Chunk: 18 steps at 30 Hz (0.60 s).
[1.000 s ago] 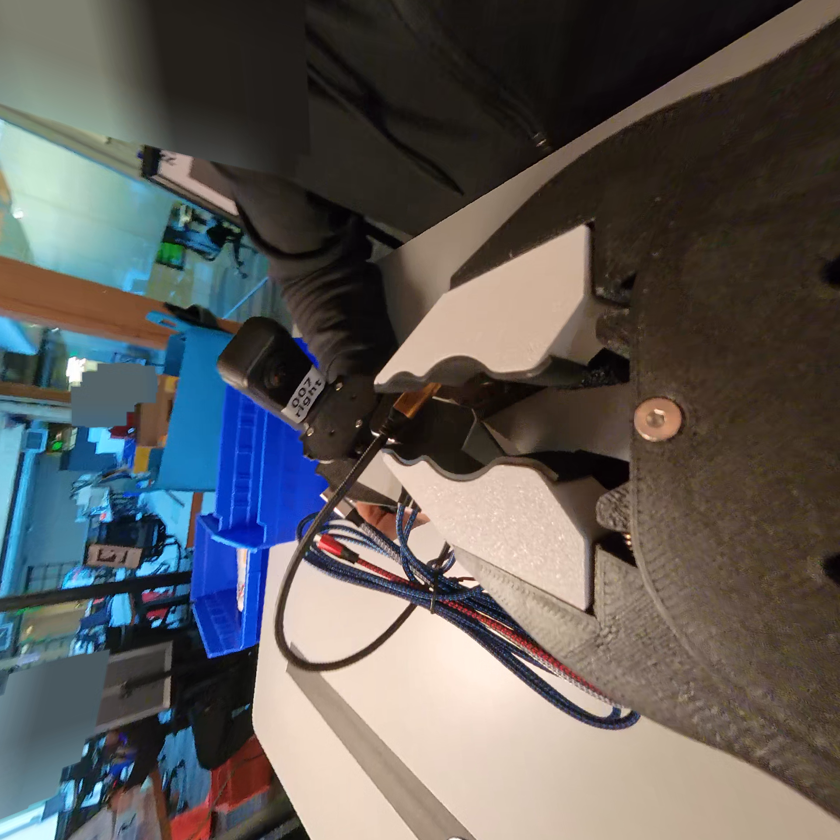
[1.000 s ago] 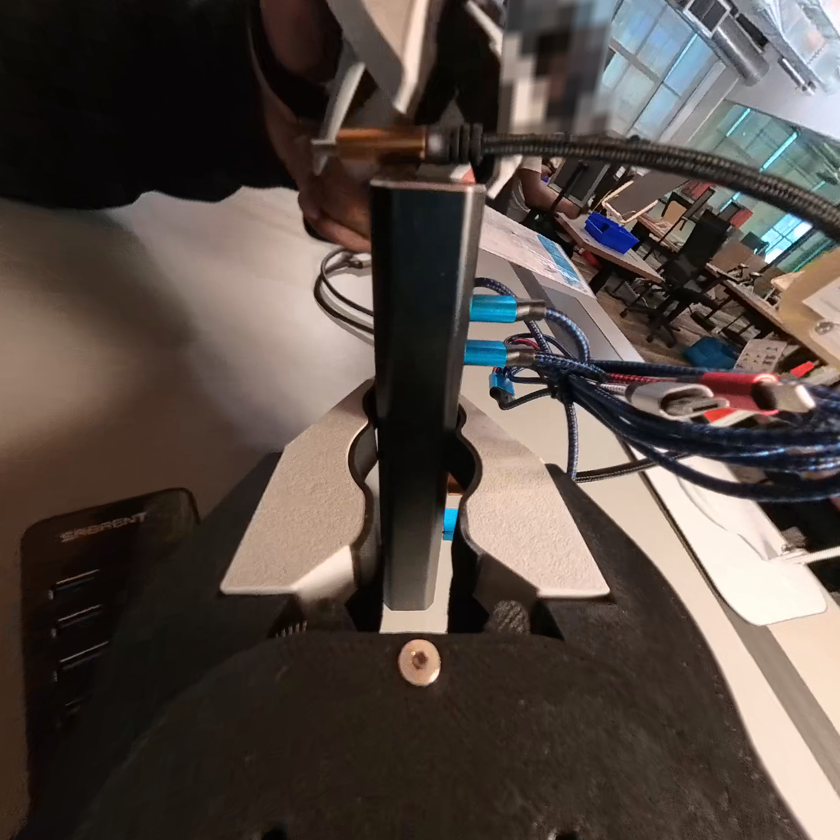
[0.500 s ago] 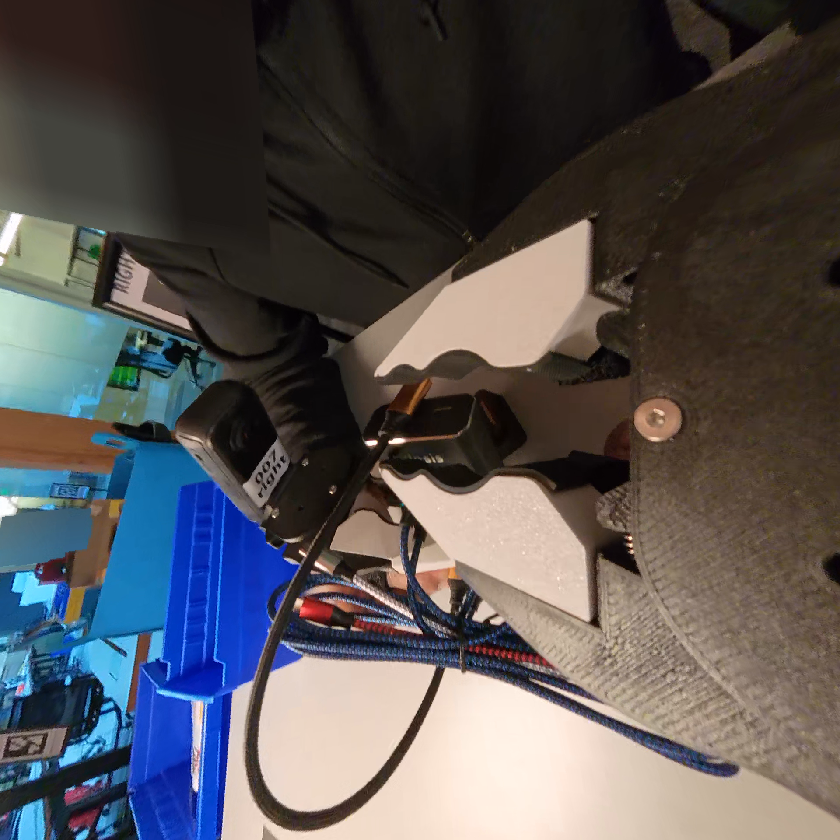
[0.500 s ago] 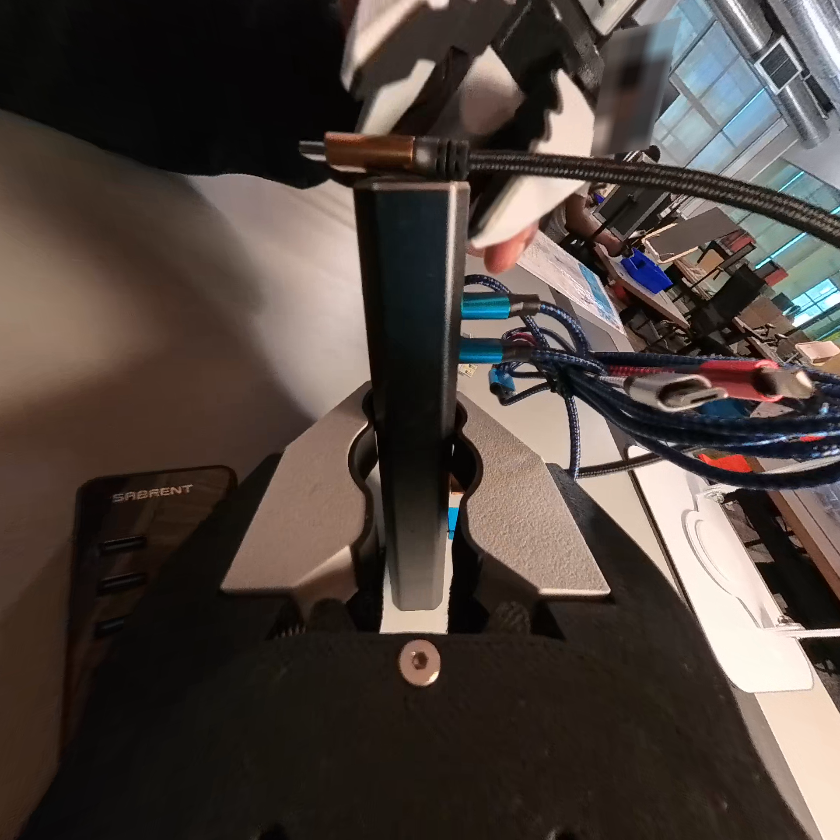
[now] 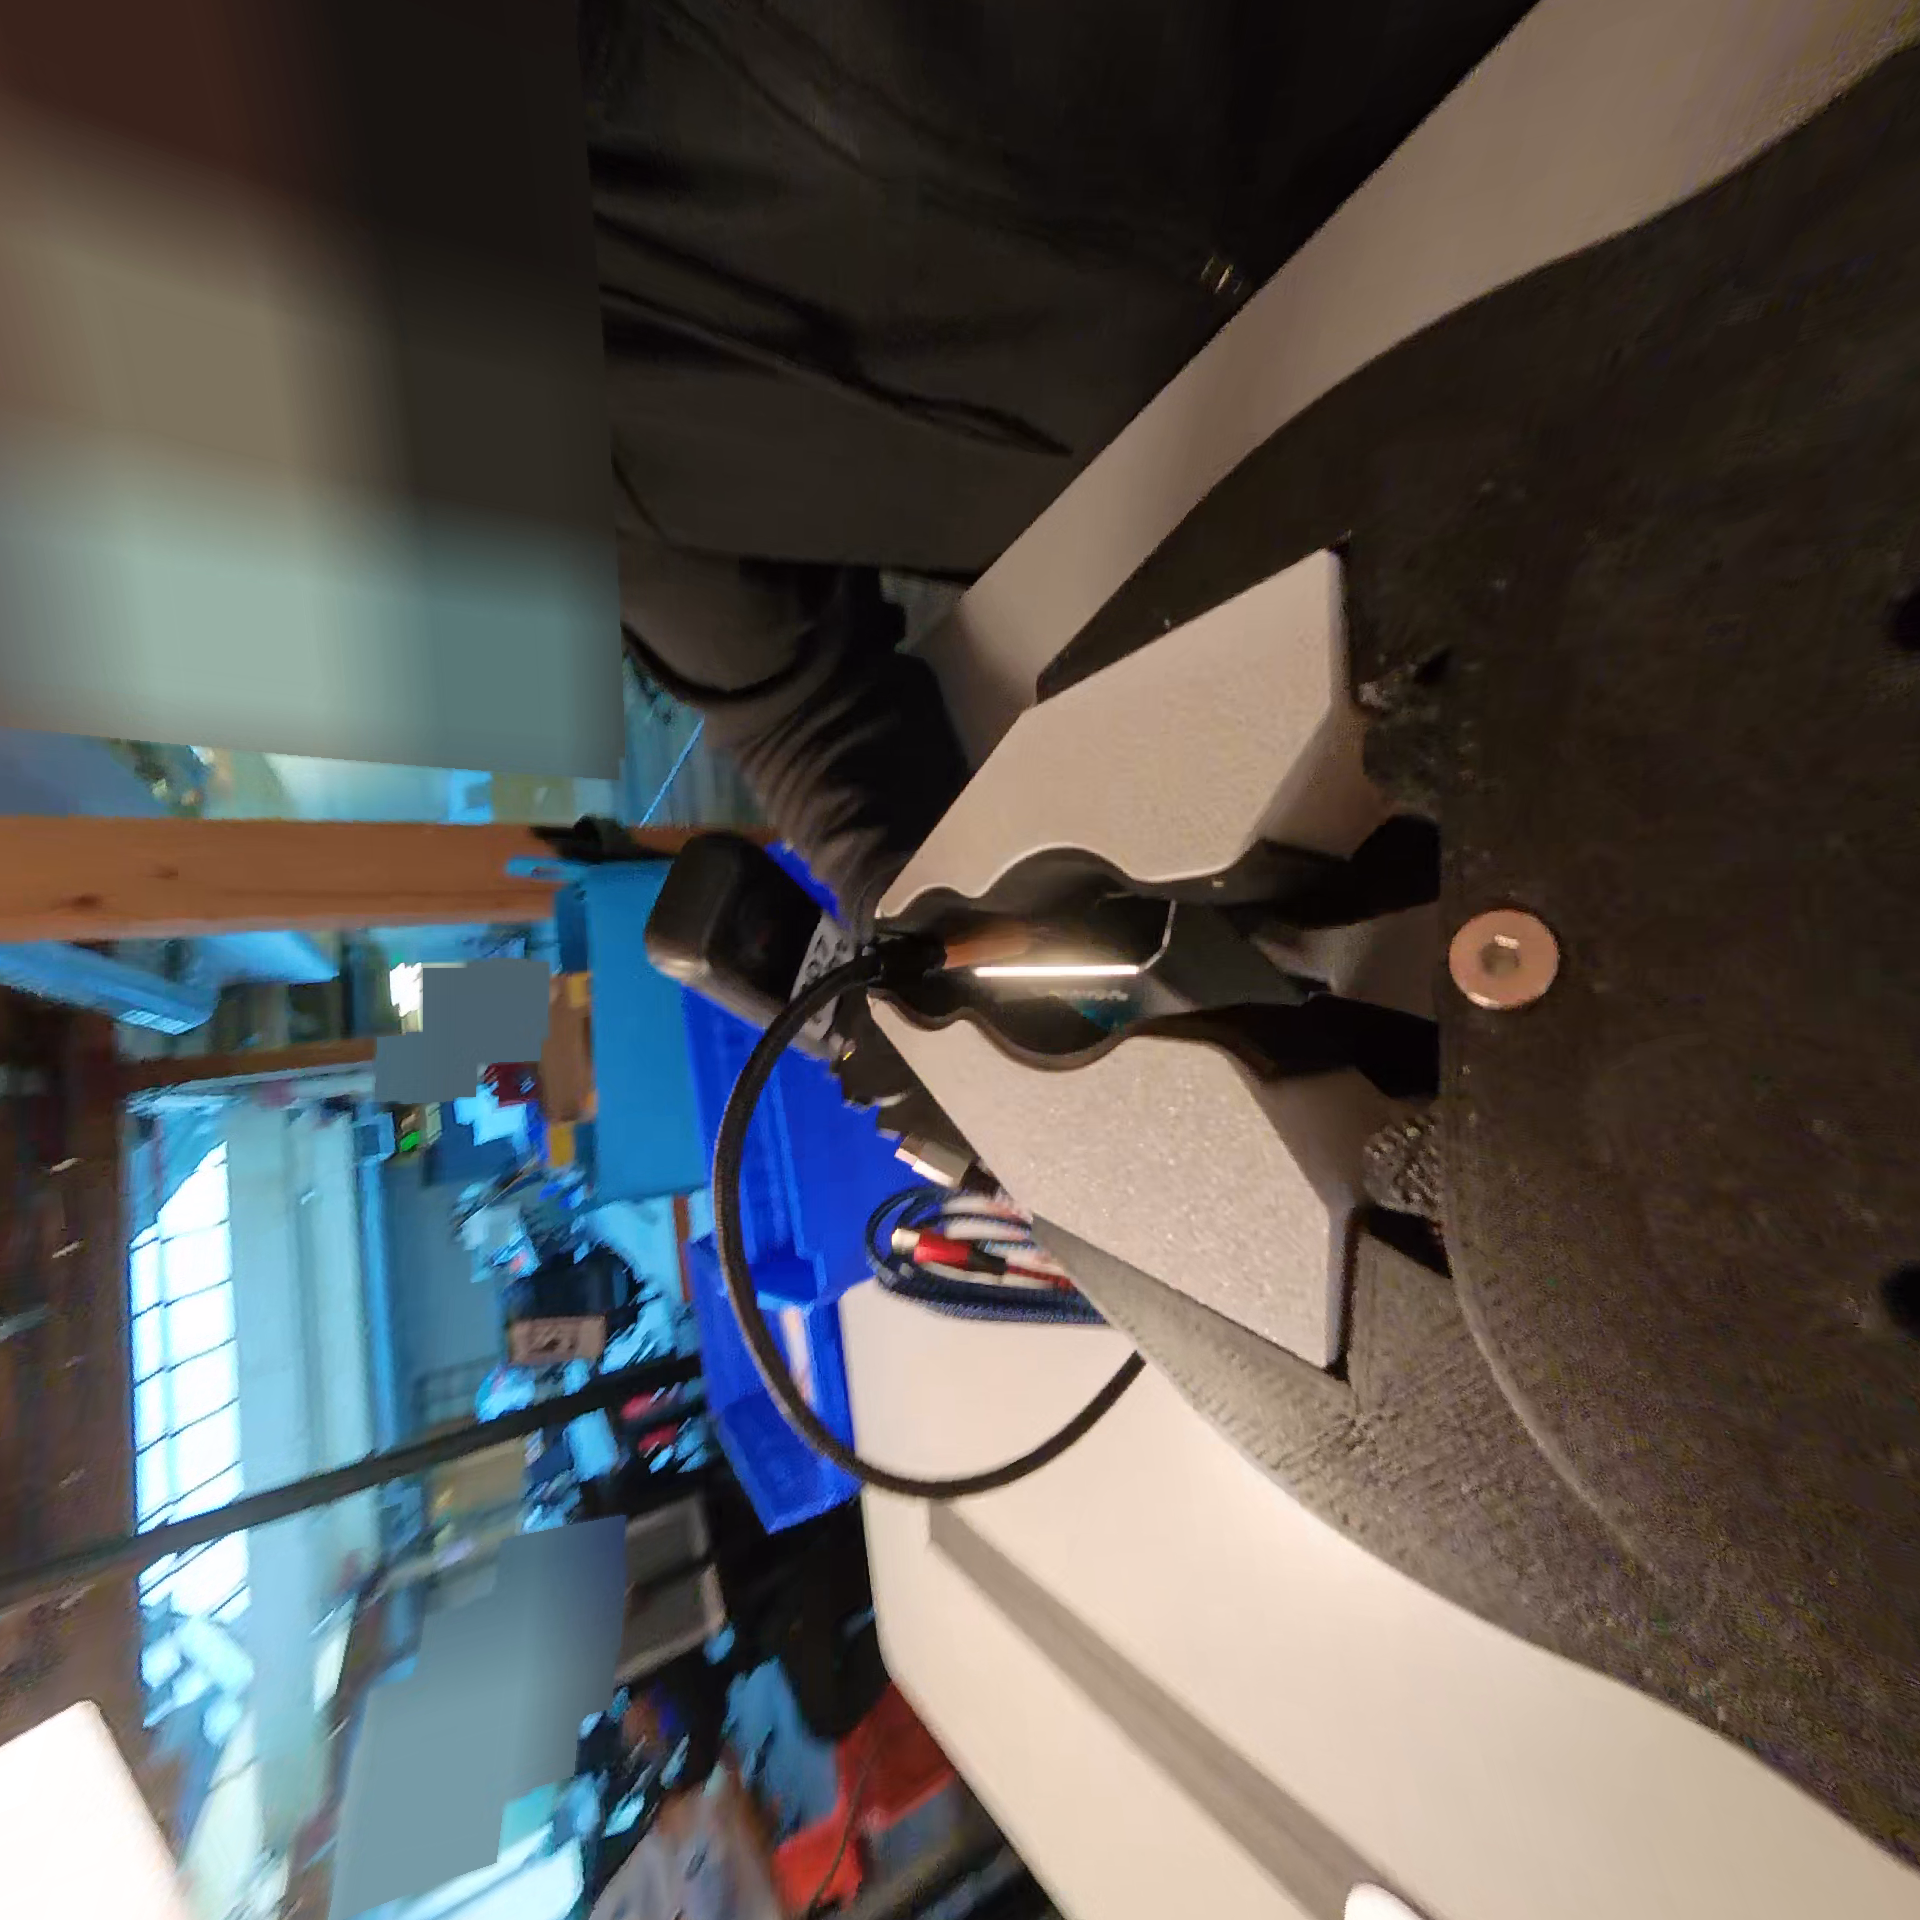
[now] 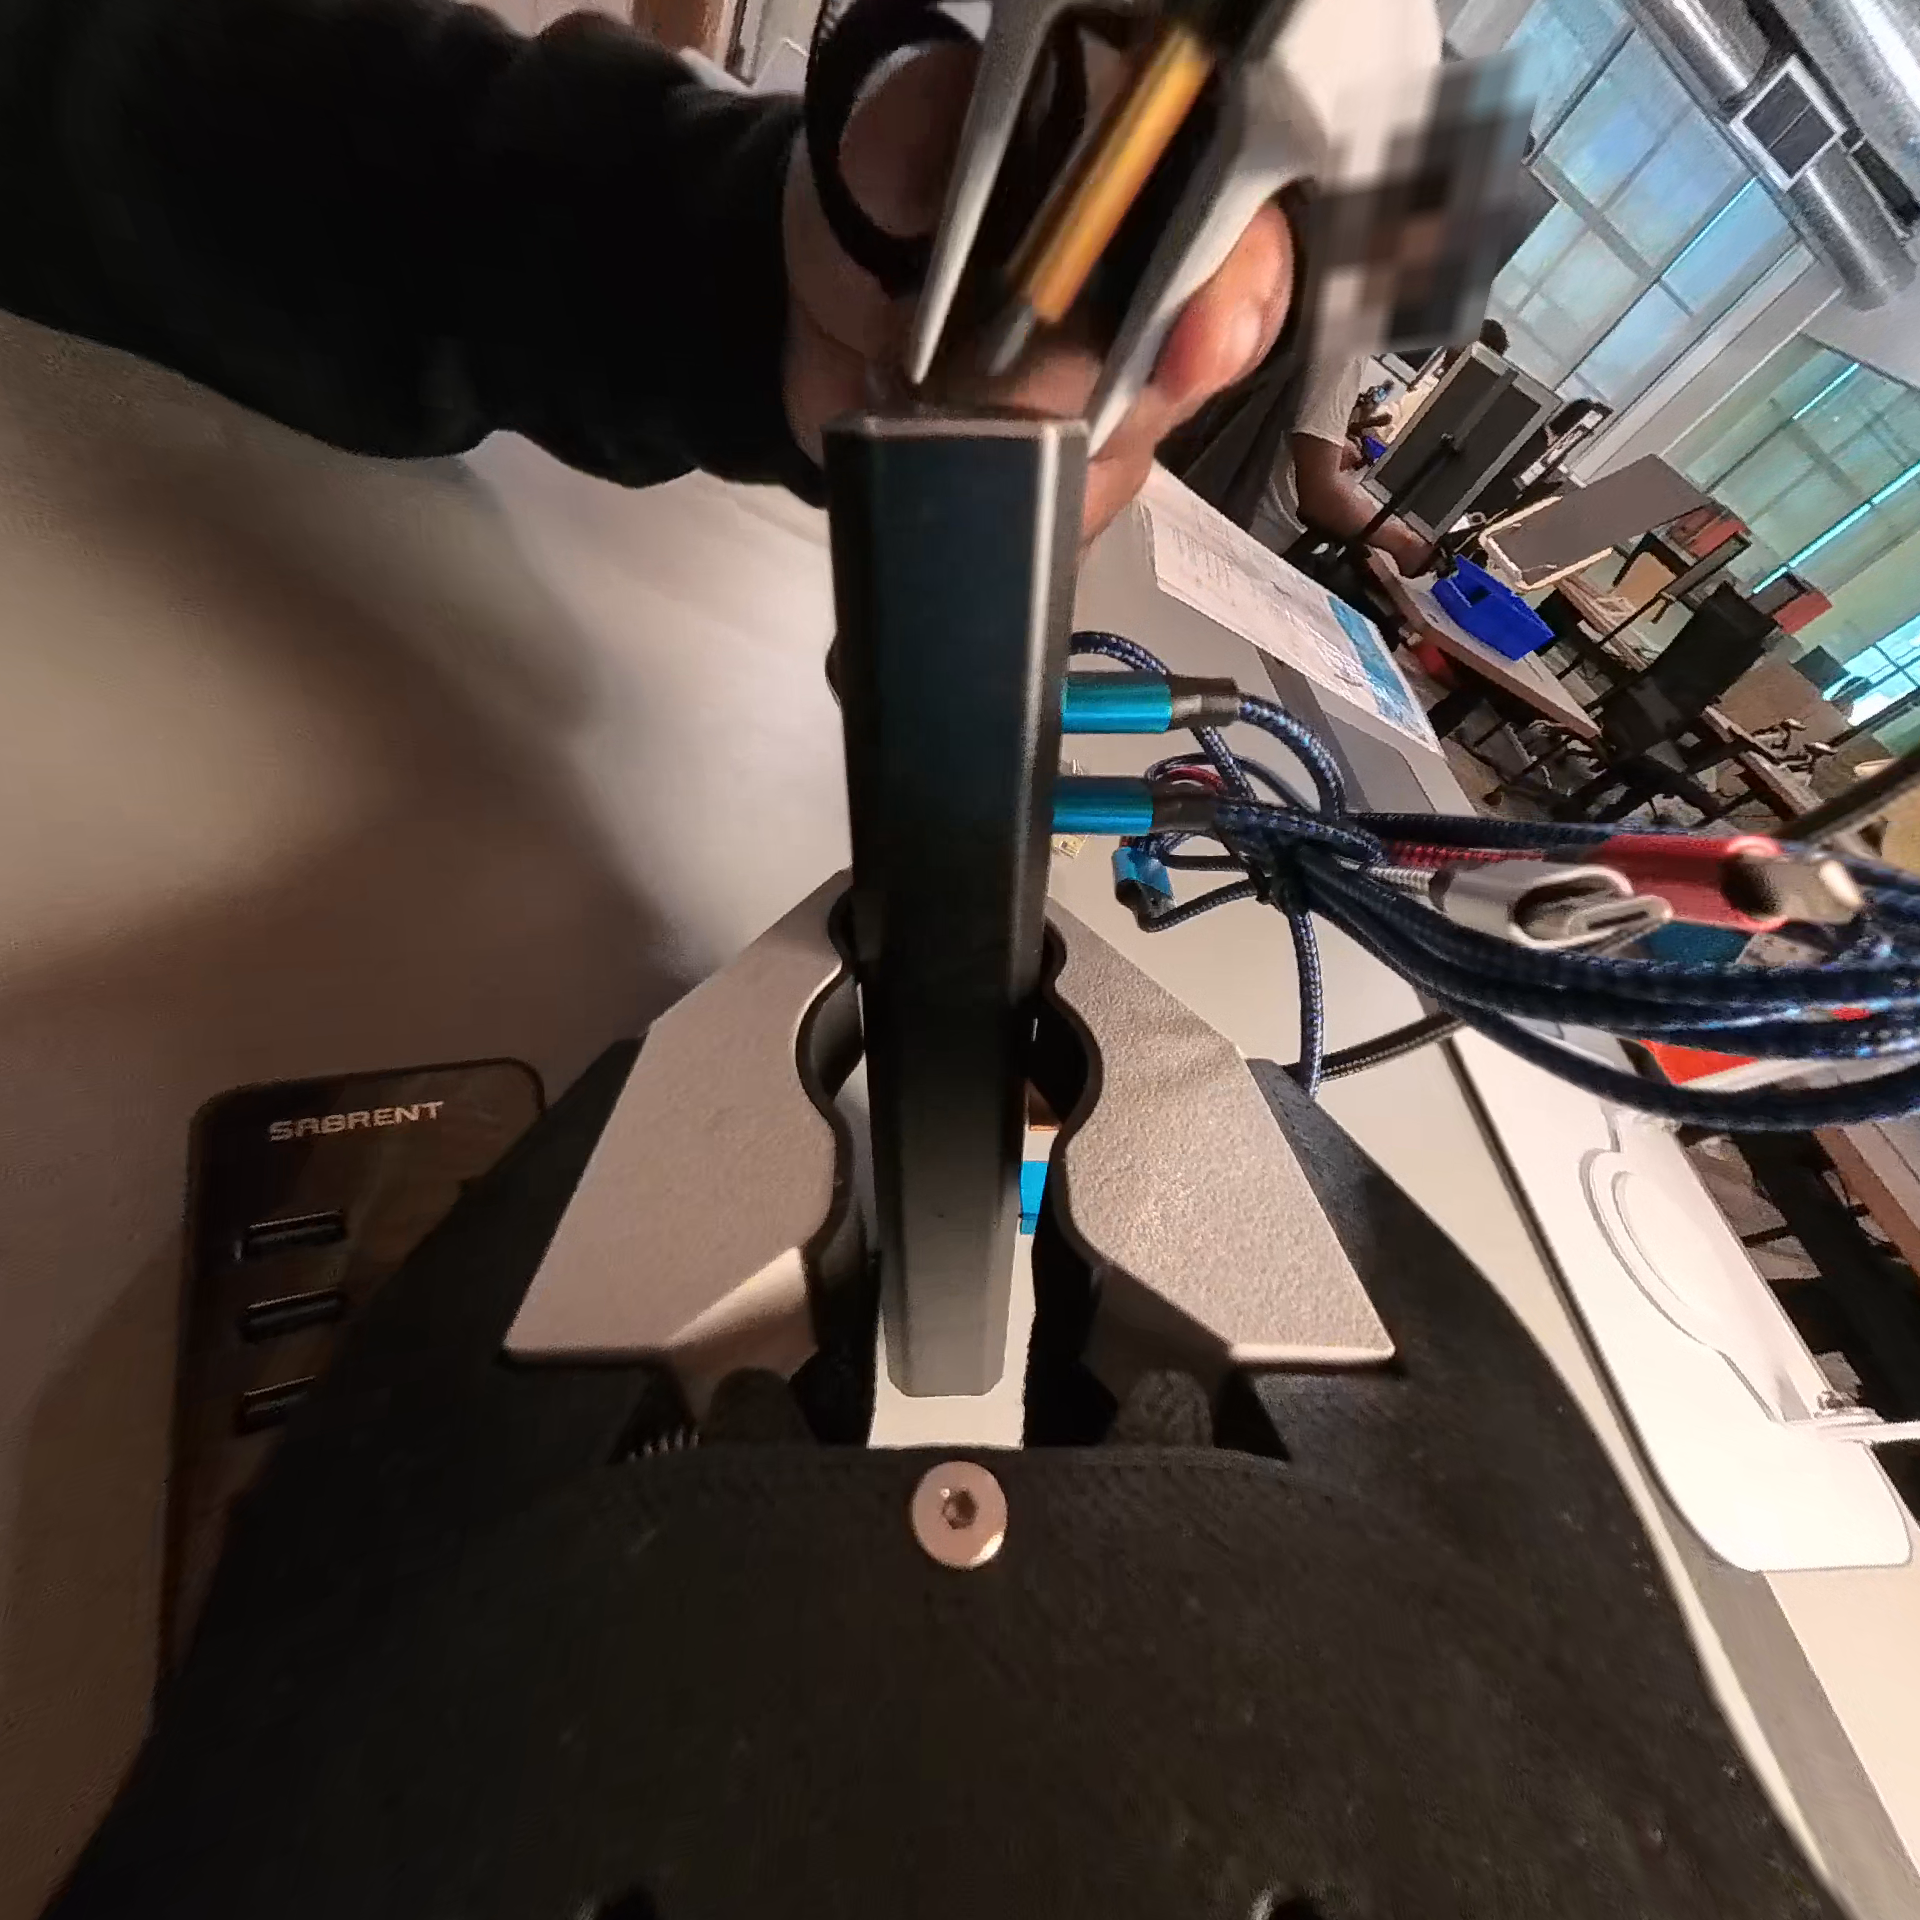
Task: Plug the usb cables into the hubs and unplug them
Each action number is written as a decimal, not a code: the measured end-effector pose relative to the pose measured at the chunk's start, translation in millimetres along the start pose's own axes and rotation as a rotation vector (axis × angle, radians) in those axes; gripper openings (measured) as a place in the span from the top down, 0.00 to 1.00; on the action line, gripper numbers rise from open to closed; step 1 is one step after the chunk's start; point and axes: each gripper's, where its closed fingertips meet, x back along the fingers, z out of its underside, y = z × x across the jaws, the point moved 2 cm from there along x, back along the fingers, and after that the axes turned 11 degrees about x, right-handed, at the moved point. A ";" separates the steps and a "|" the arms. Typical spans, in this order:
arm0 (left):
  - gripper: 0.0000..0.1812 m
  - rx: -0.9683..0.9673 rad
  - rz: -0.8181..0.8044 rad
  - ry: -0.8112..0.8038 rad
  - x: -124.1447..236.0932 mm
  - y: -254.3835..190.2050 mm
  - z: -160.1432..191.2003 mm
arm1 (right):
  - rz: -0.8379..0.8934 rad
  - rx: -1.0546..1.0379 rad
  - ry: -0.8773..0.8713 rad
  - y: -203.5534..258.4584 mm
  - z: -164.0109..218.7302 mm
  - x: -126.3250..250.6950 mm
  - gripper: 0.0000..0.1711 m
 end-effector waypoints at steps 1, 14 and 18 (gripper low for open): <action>0.96 -0.033 -0.025 -0.035 2.4 1.5 -3.6 | -0.001 -0.008 -0.004 -0.1 -0.3 0.2 0.85; 0.95 -0.332 -0.171 -0.146 12.8 -8.3 -12.3 | -0.025 -0.191 -0.065 -9.8 -6.9 4.2 0.84; 0.95 -0.329 -0.169 -0.141 13.1 -7.3 -10.9 | -0.052 -0.187 -0.055 -4.7 -7.7 1.8 0.84</action>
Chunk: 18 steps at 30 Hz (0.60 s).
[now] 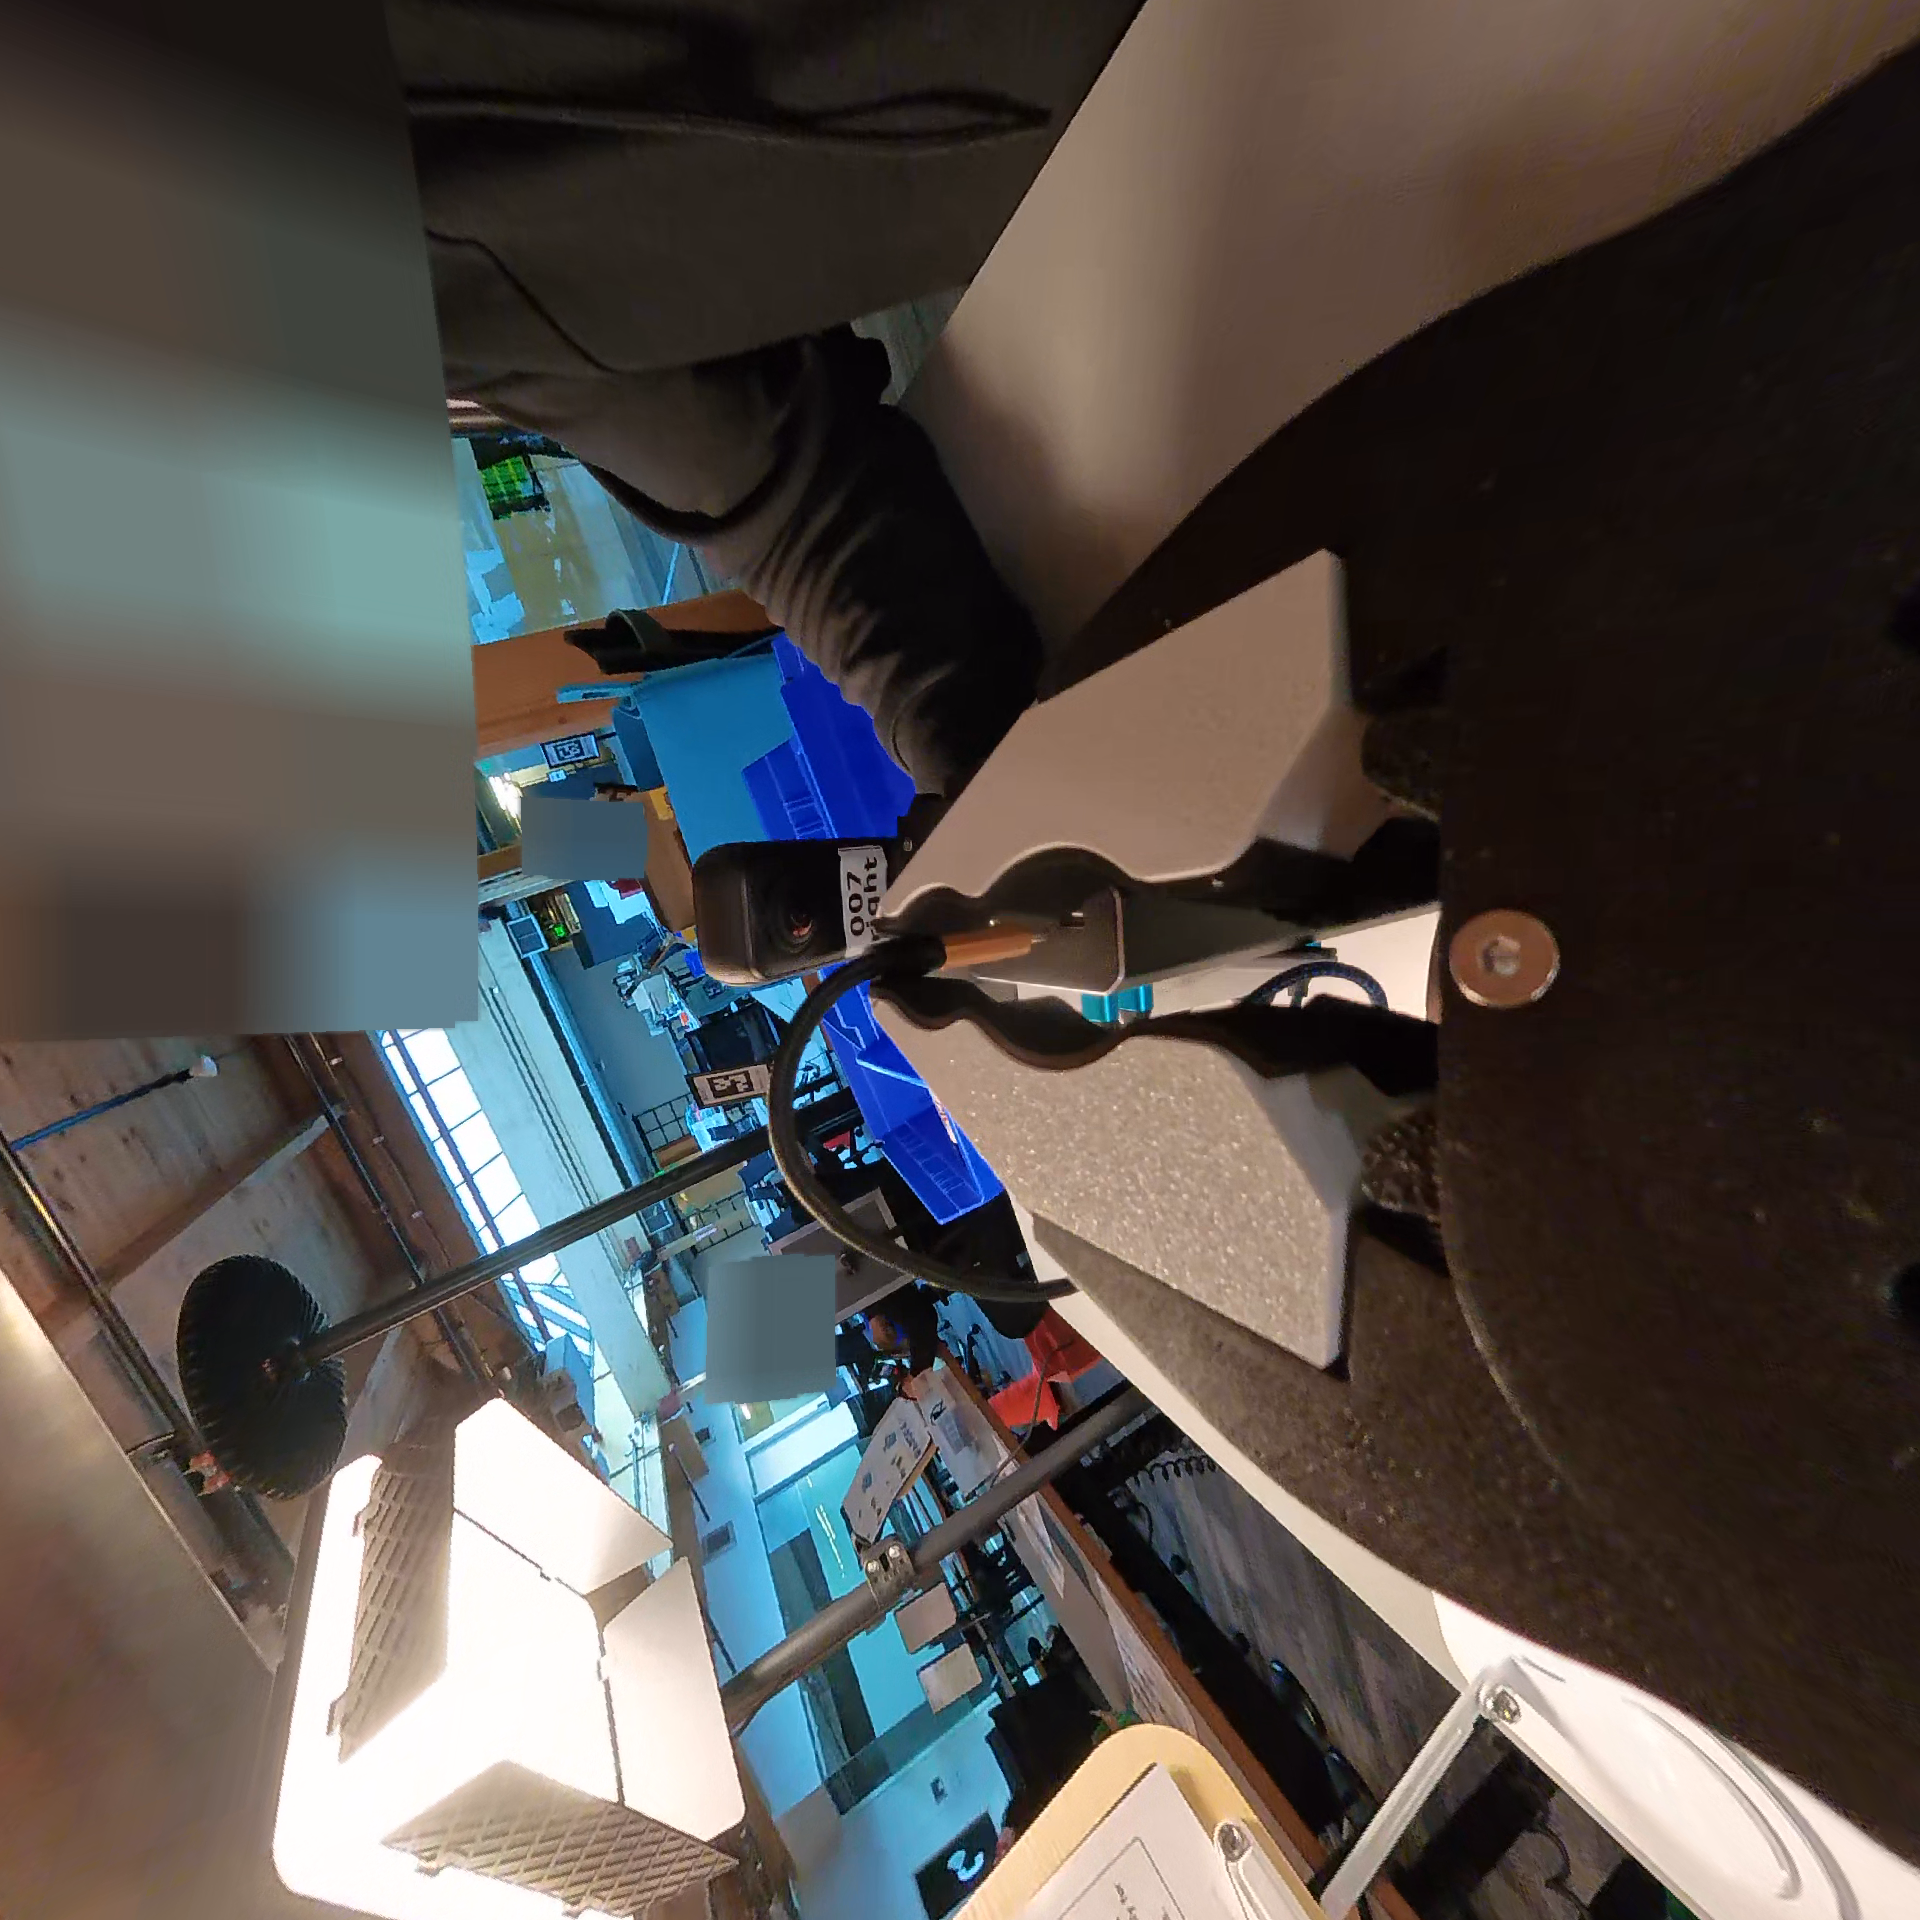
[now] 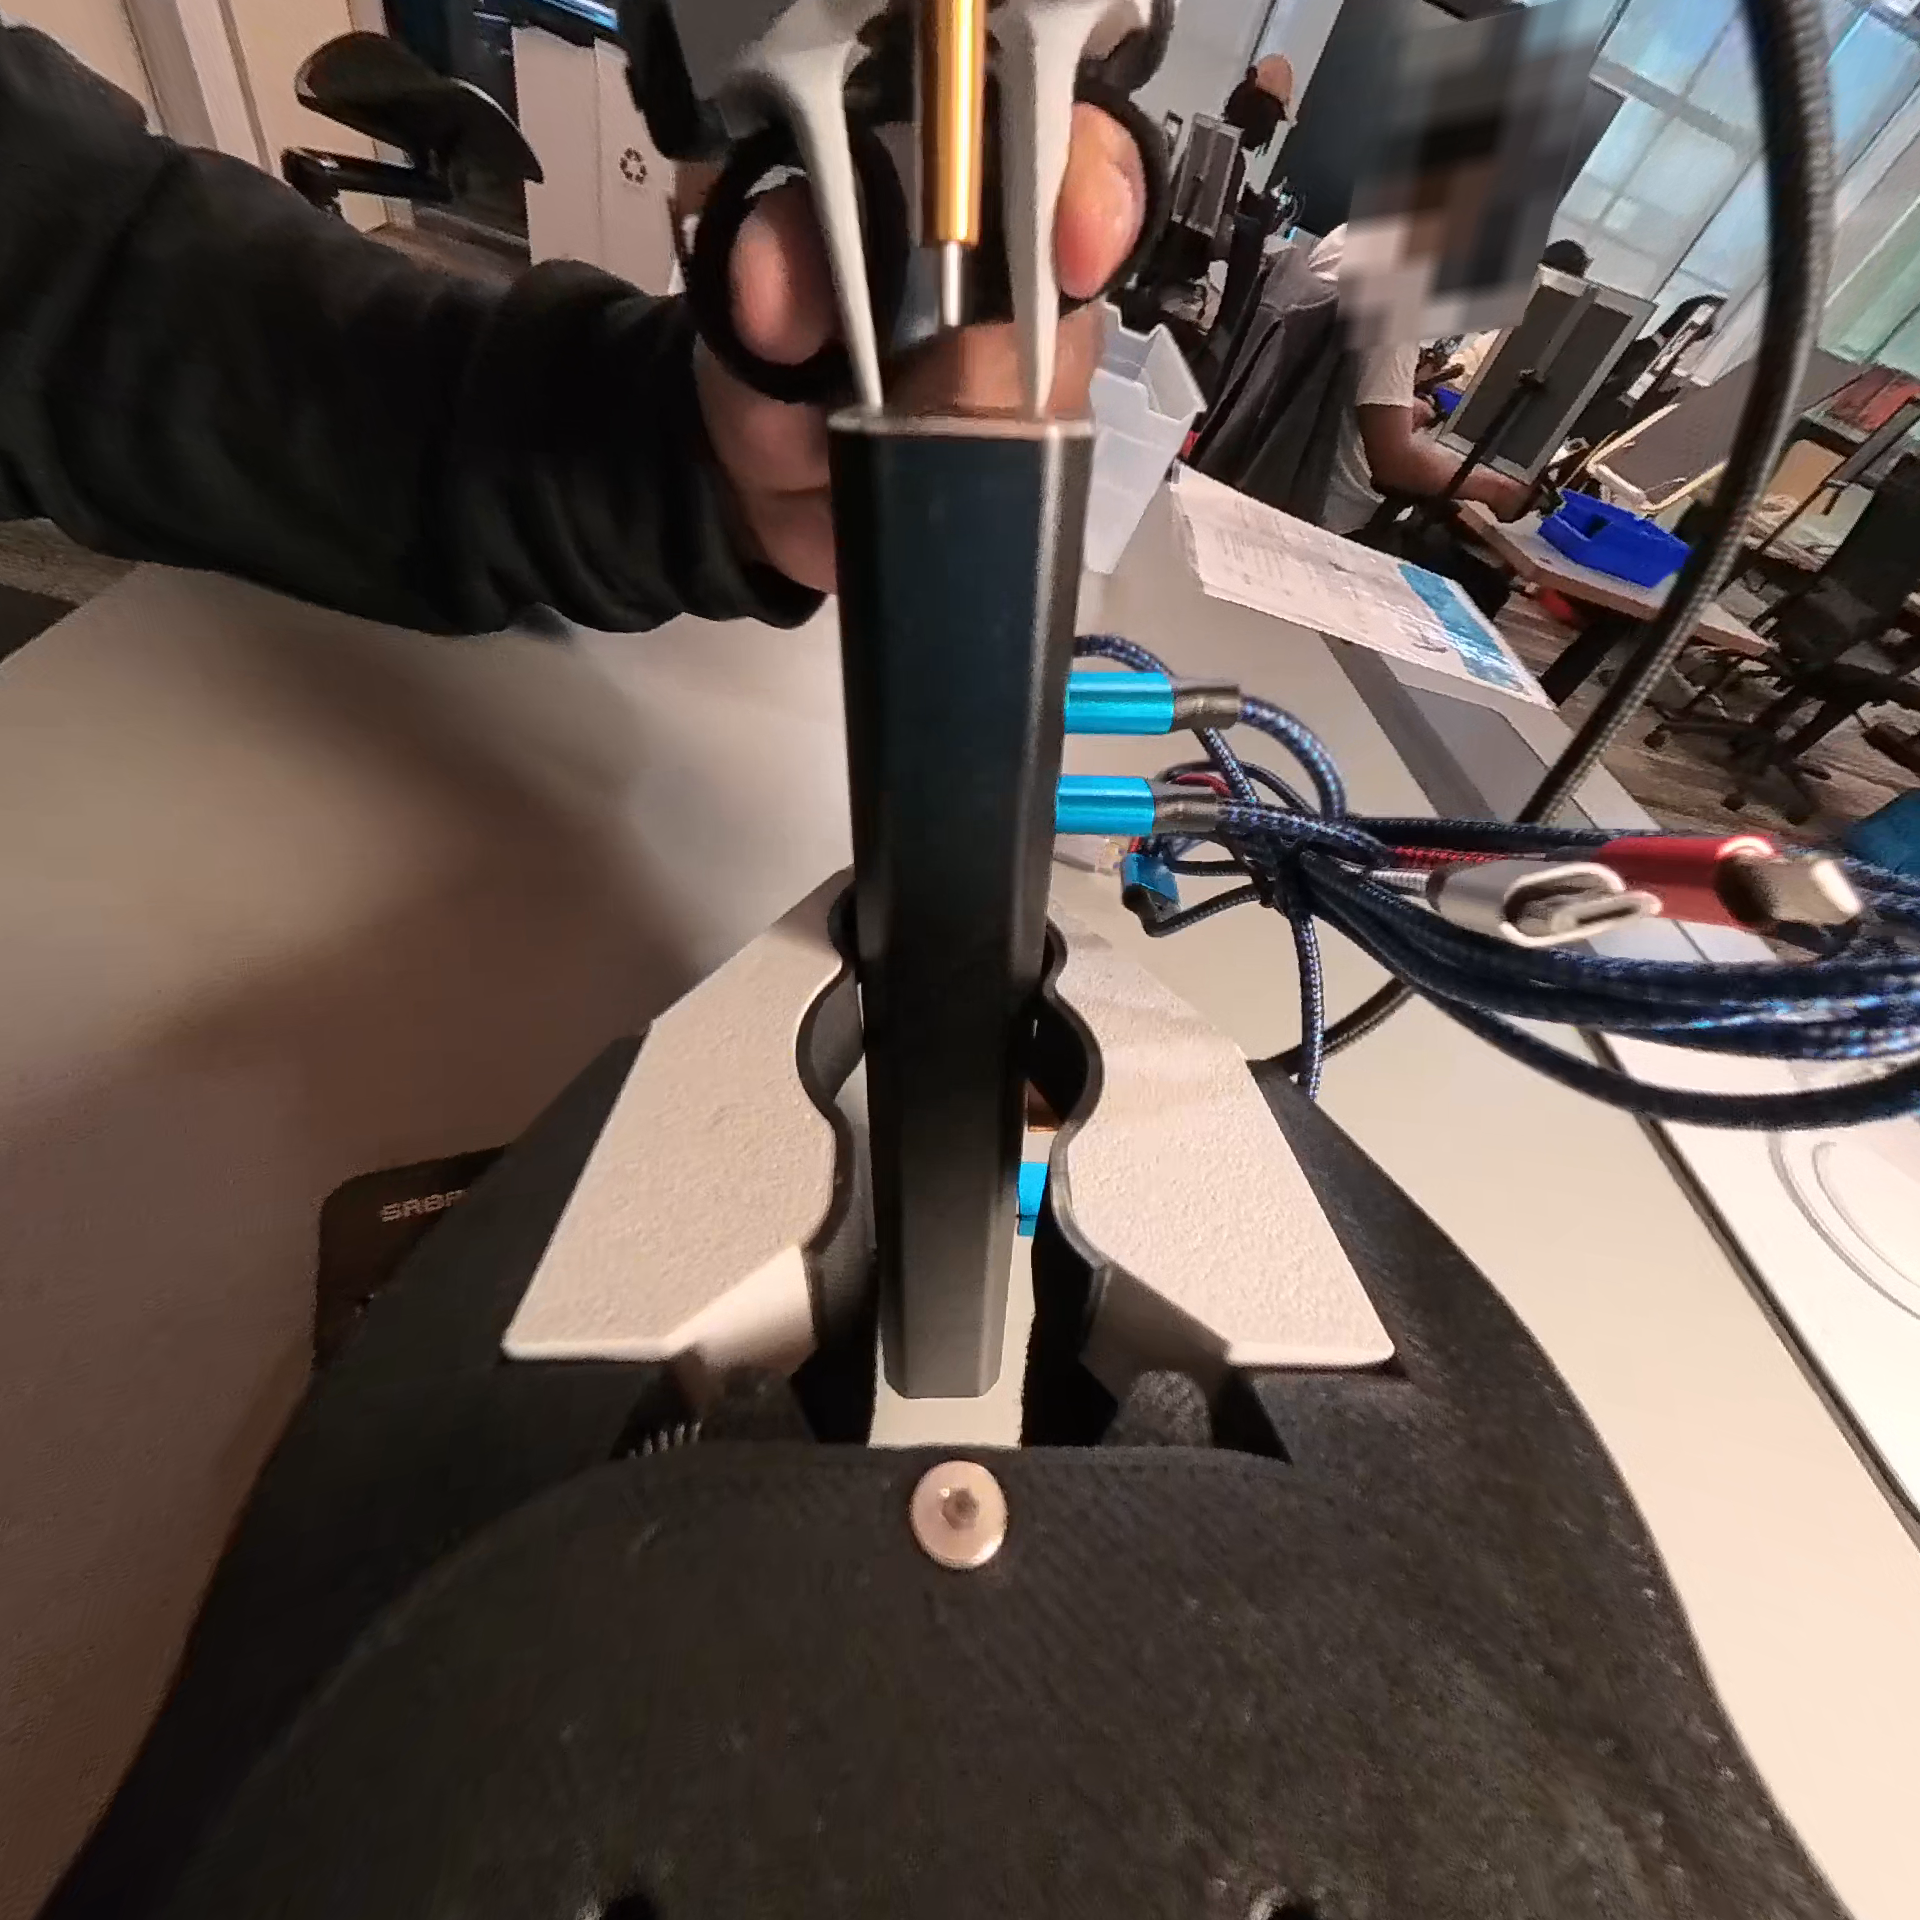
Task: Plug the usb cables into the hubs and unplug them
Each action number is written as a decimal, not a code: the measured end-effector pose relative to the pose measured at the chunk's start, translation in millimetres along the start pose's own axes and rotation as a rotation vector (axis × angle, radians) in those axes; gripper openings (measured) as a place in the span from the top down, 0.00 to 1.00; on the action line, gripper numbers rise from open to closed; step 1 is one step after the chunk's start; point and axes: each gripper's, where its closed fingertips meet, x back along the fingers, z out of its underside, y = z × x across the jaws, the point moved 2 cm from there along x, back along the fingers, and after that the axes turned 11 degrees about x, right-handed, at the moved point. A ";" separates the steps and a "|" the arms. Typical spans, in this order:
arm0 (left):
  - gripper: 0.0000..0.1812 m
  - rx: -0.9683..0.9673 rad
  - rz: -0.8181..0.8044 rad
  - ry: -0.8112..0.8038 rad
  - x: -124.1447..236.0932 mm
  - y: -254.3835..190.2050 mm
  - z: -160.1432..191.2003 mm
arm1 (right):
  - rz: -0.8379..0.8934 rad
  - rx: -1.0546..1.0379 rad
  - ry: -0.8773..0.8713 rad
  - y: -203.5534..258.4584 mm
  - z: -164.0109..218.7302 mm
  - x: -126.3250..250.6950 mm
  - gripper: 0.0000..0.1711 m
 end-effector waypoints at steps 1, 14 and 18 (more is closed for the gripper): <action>0.95 0.002 0.004 0.007 -0.3 -0.4 1.3 | -0.004 0.000 0.003 1.0 0.0 -0.6 0.84; 0.96 0.001 0.031 0.045 0.9 -1.9 10.1 | -0.015 -0.021 -0.003 1.1 -2.4 0.3 0.84; 0.95 -0.017 0.032 0.041 1.9 -2.6 10.2 | 0.017 -0.010 0.015 -2.0 -3.1 0.8 0.85</action>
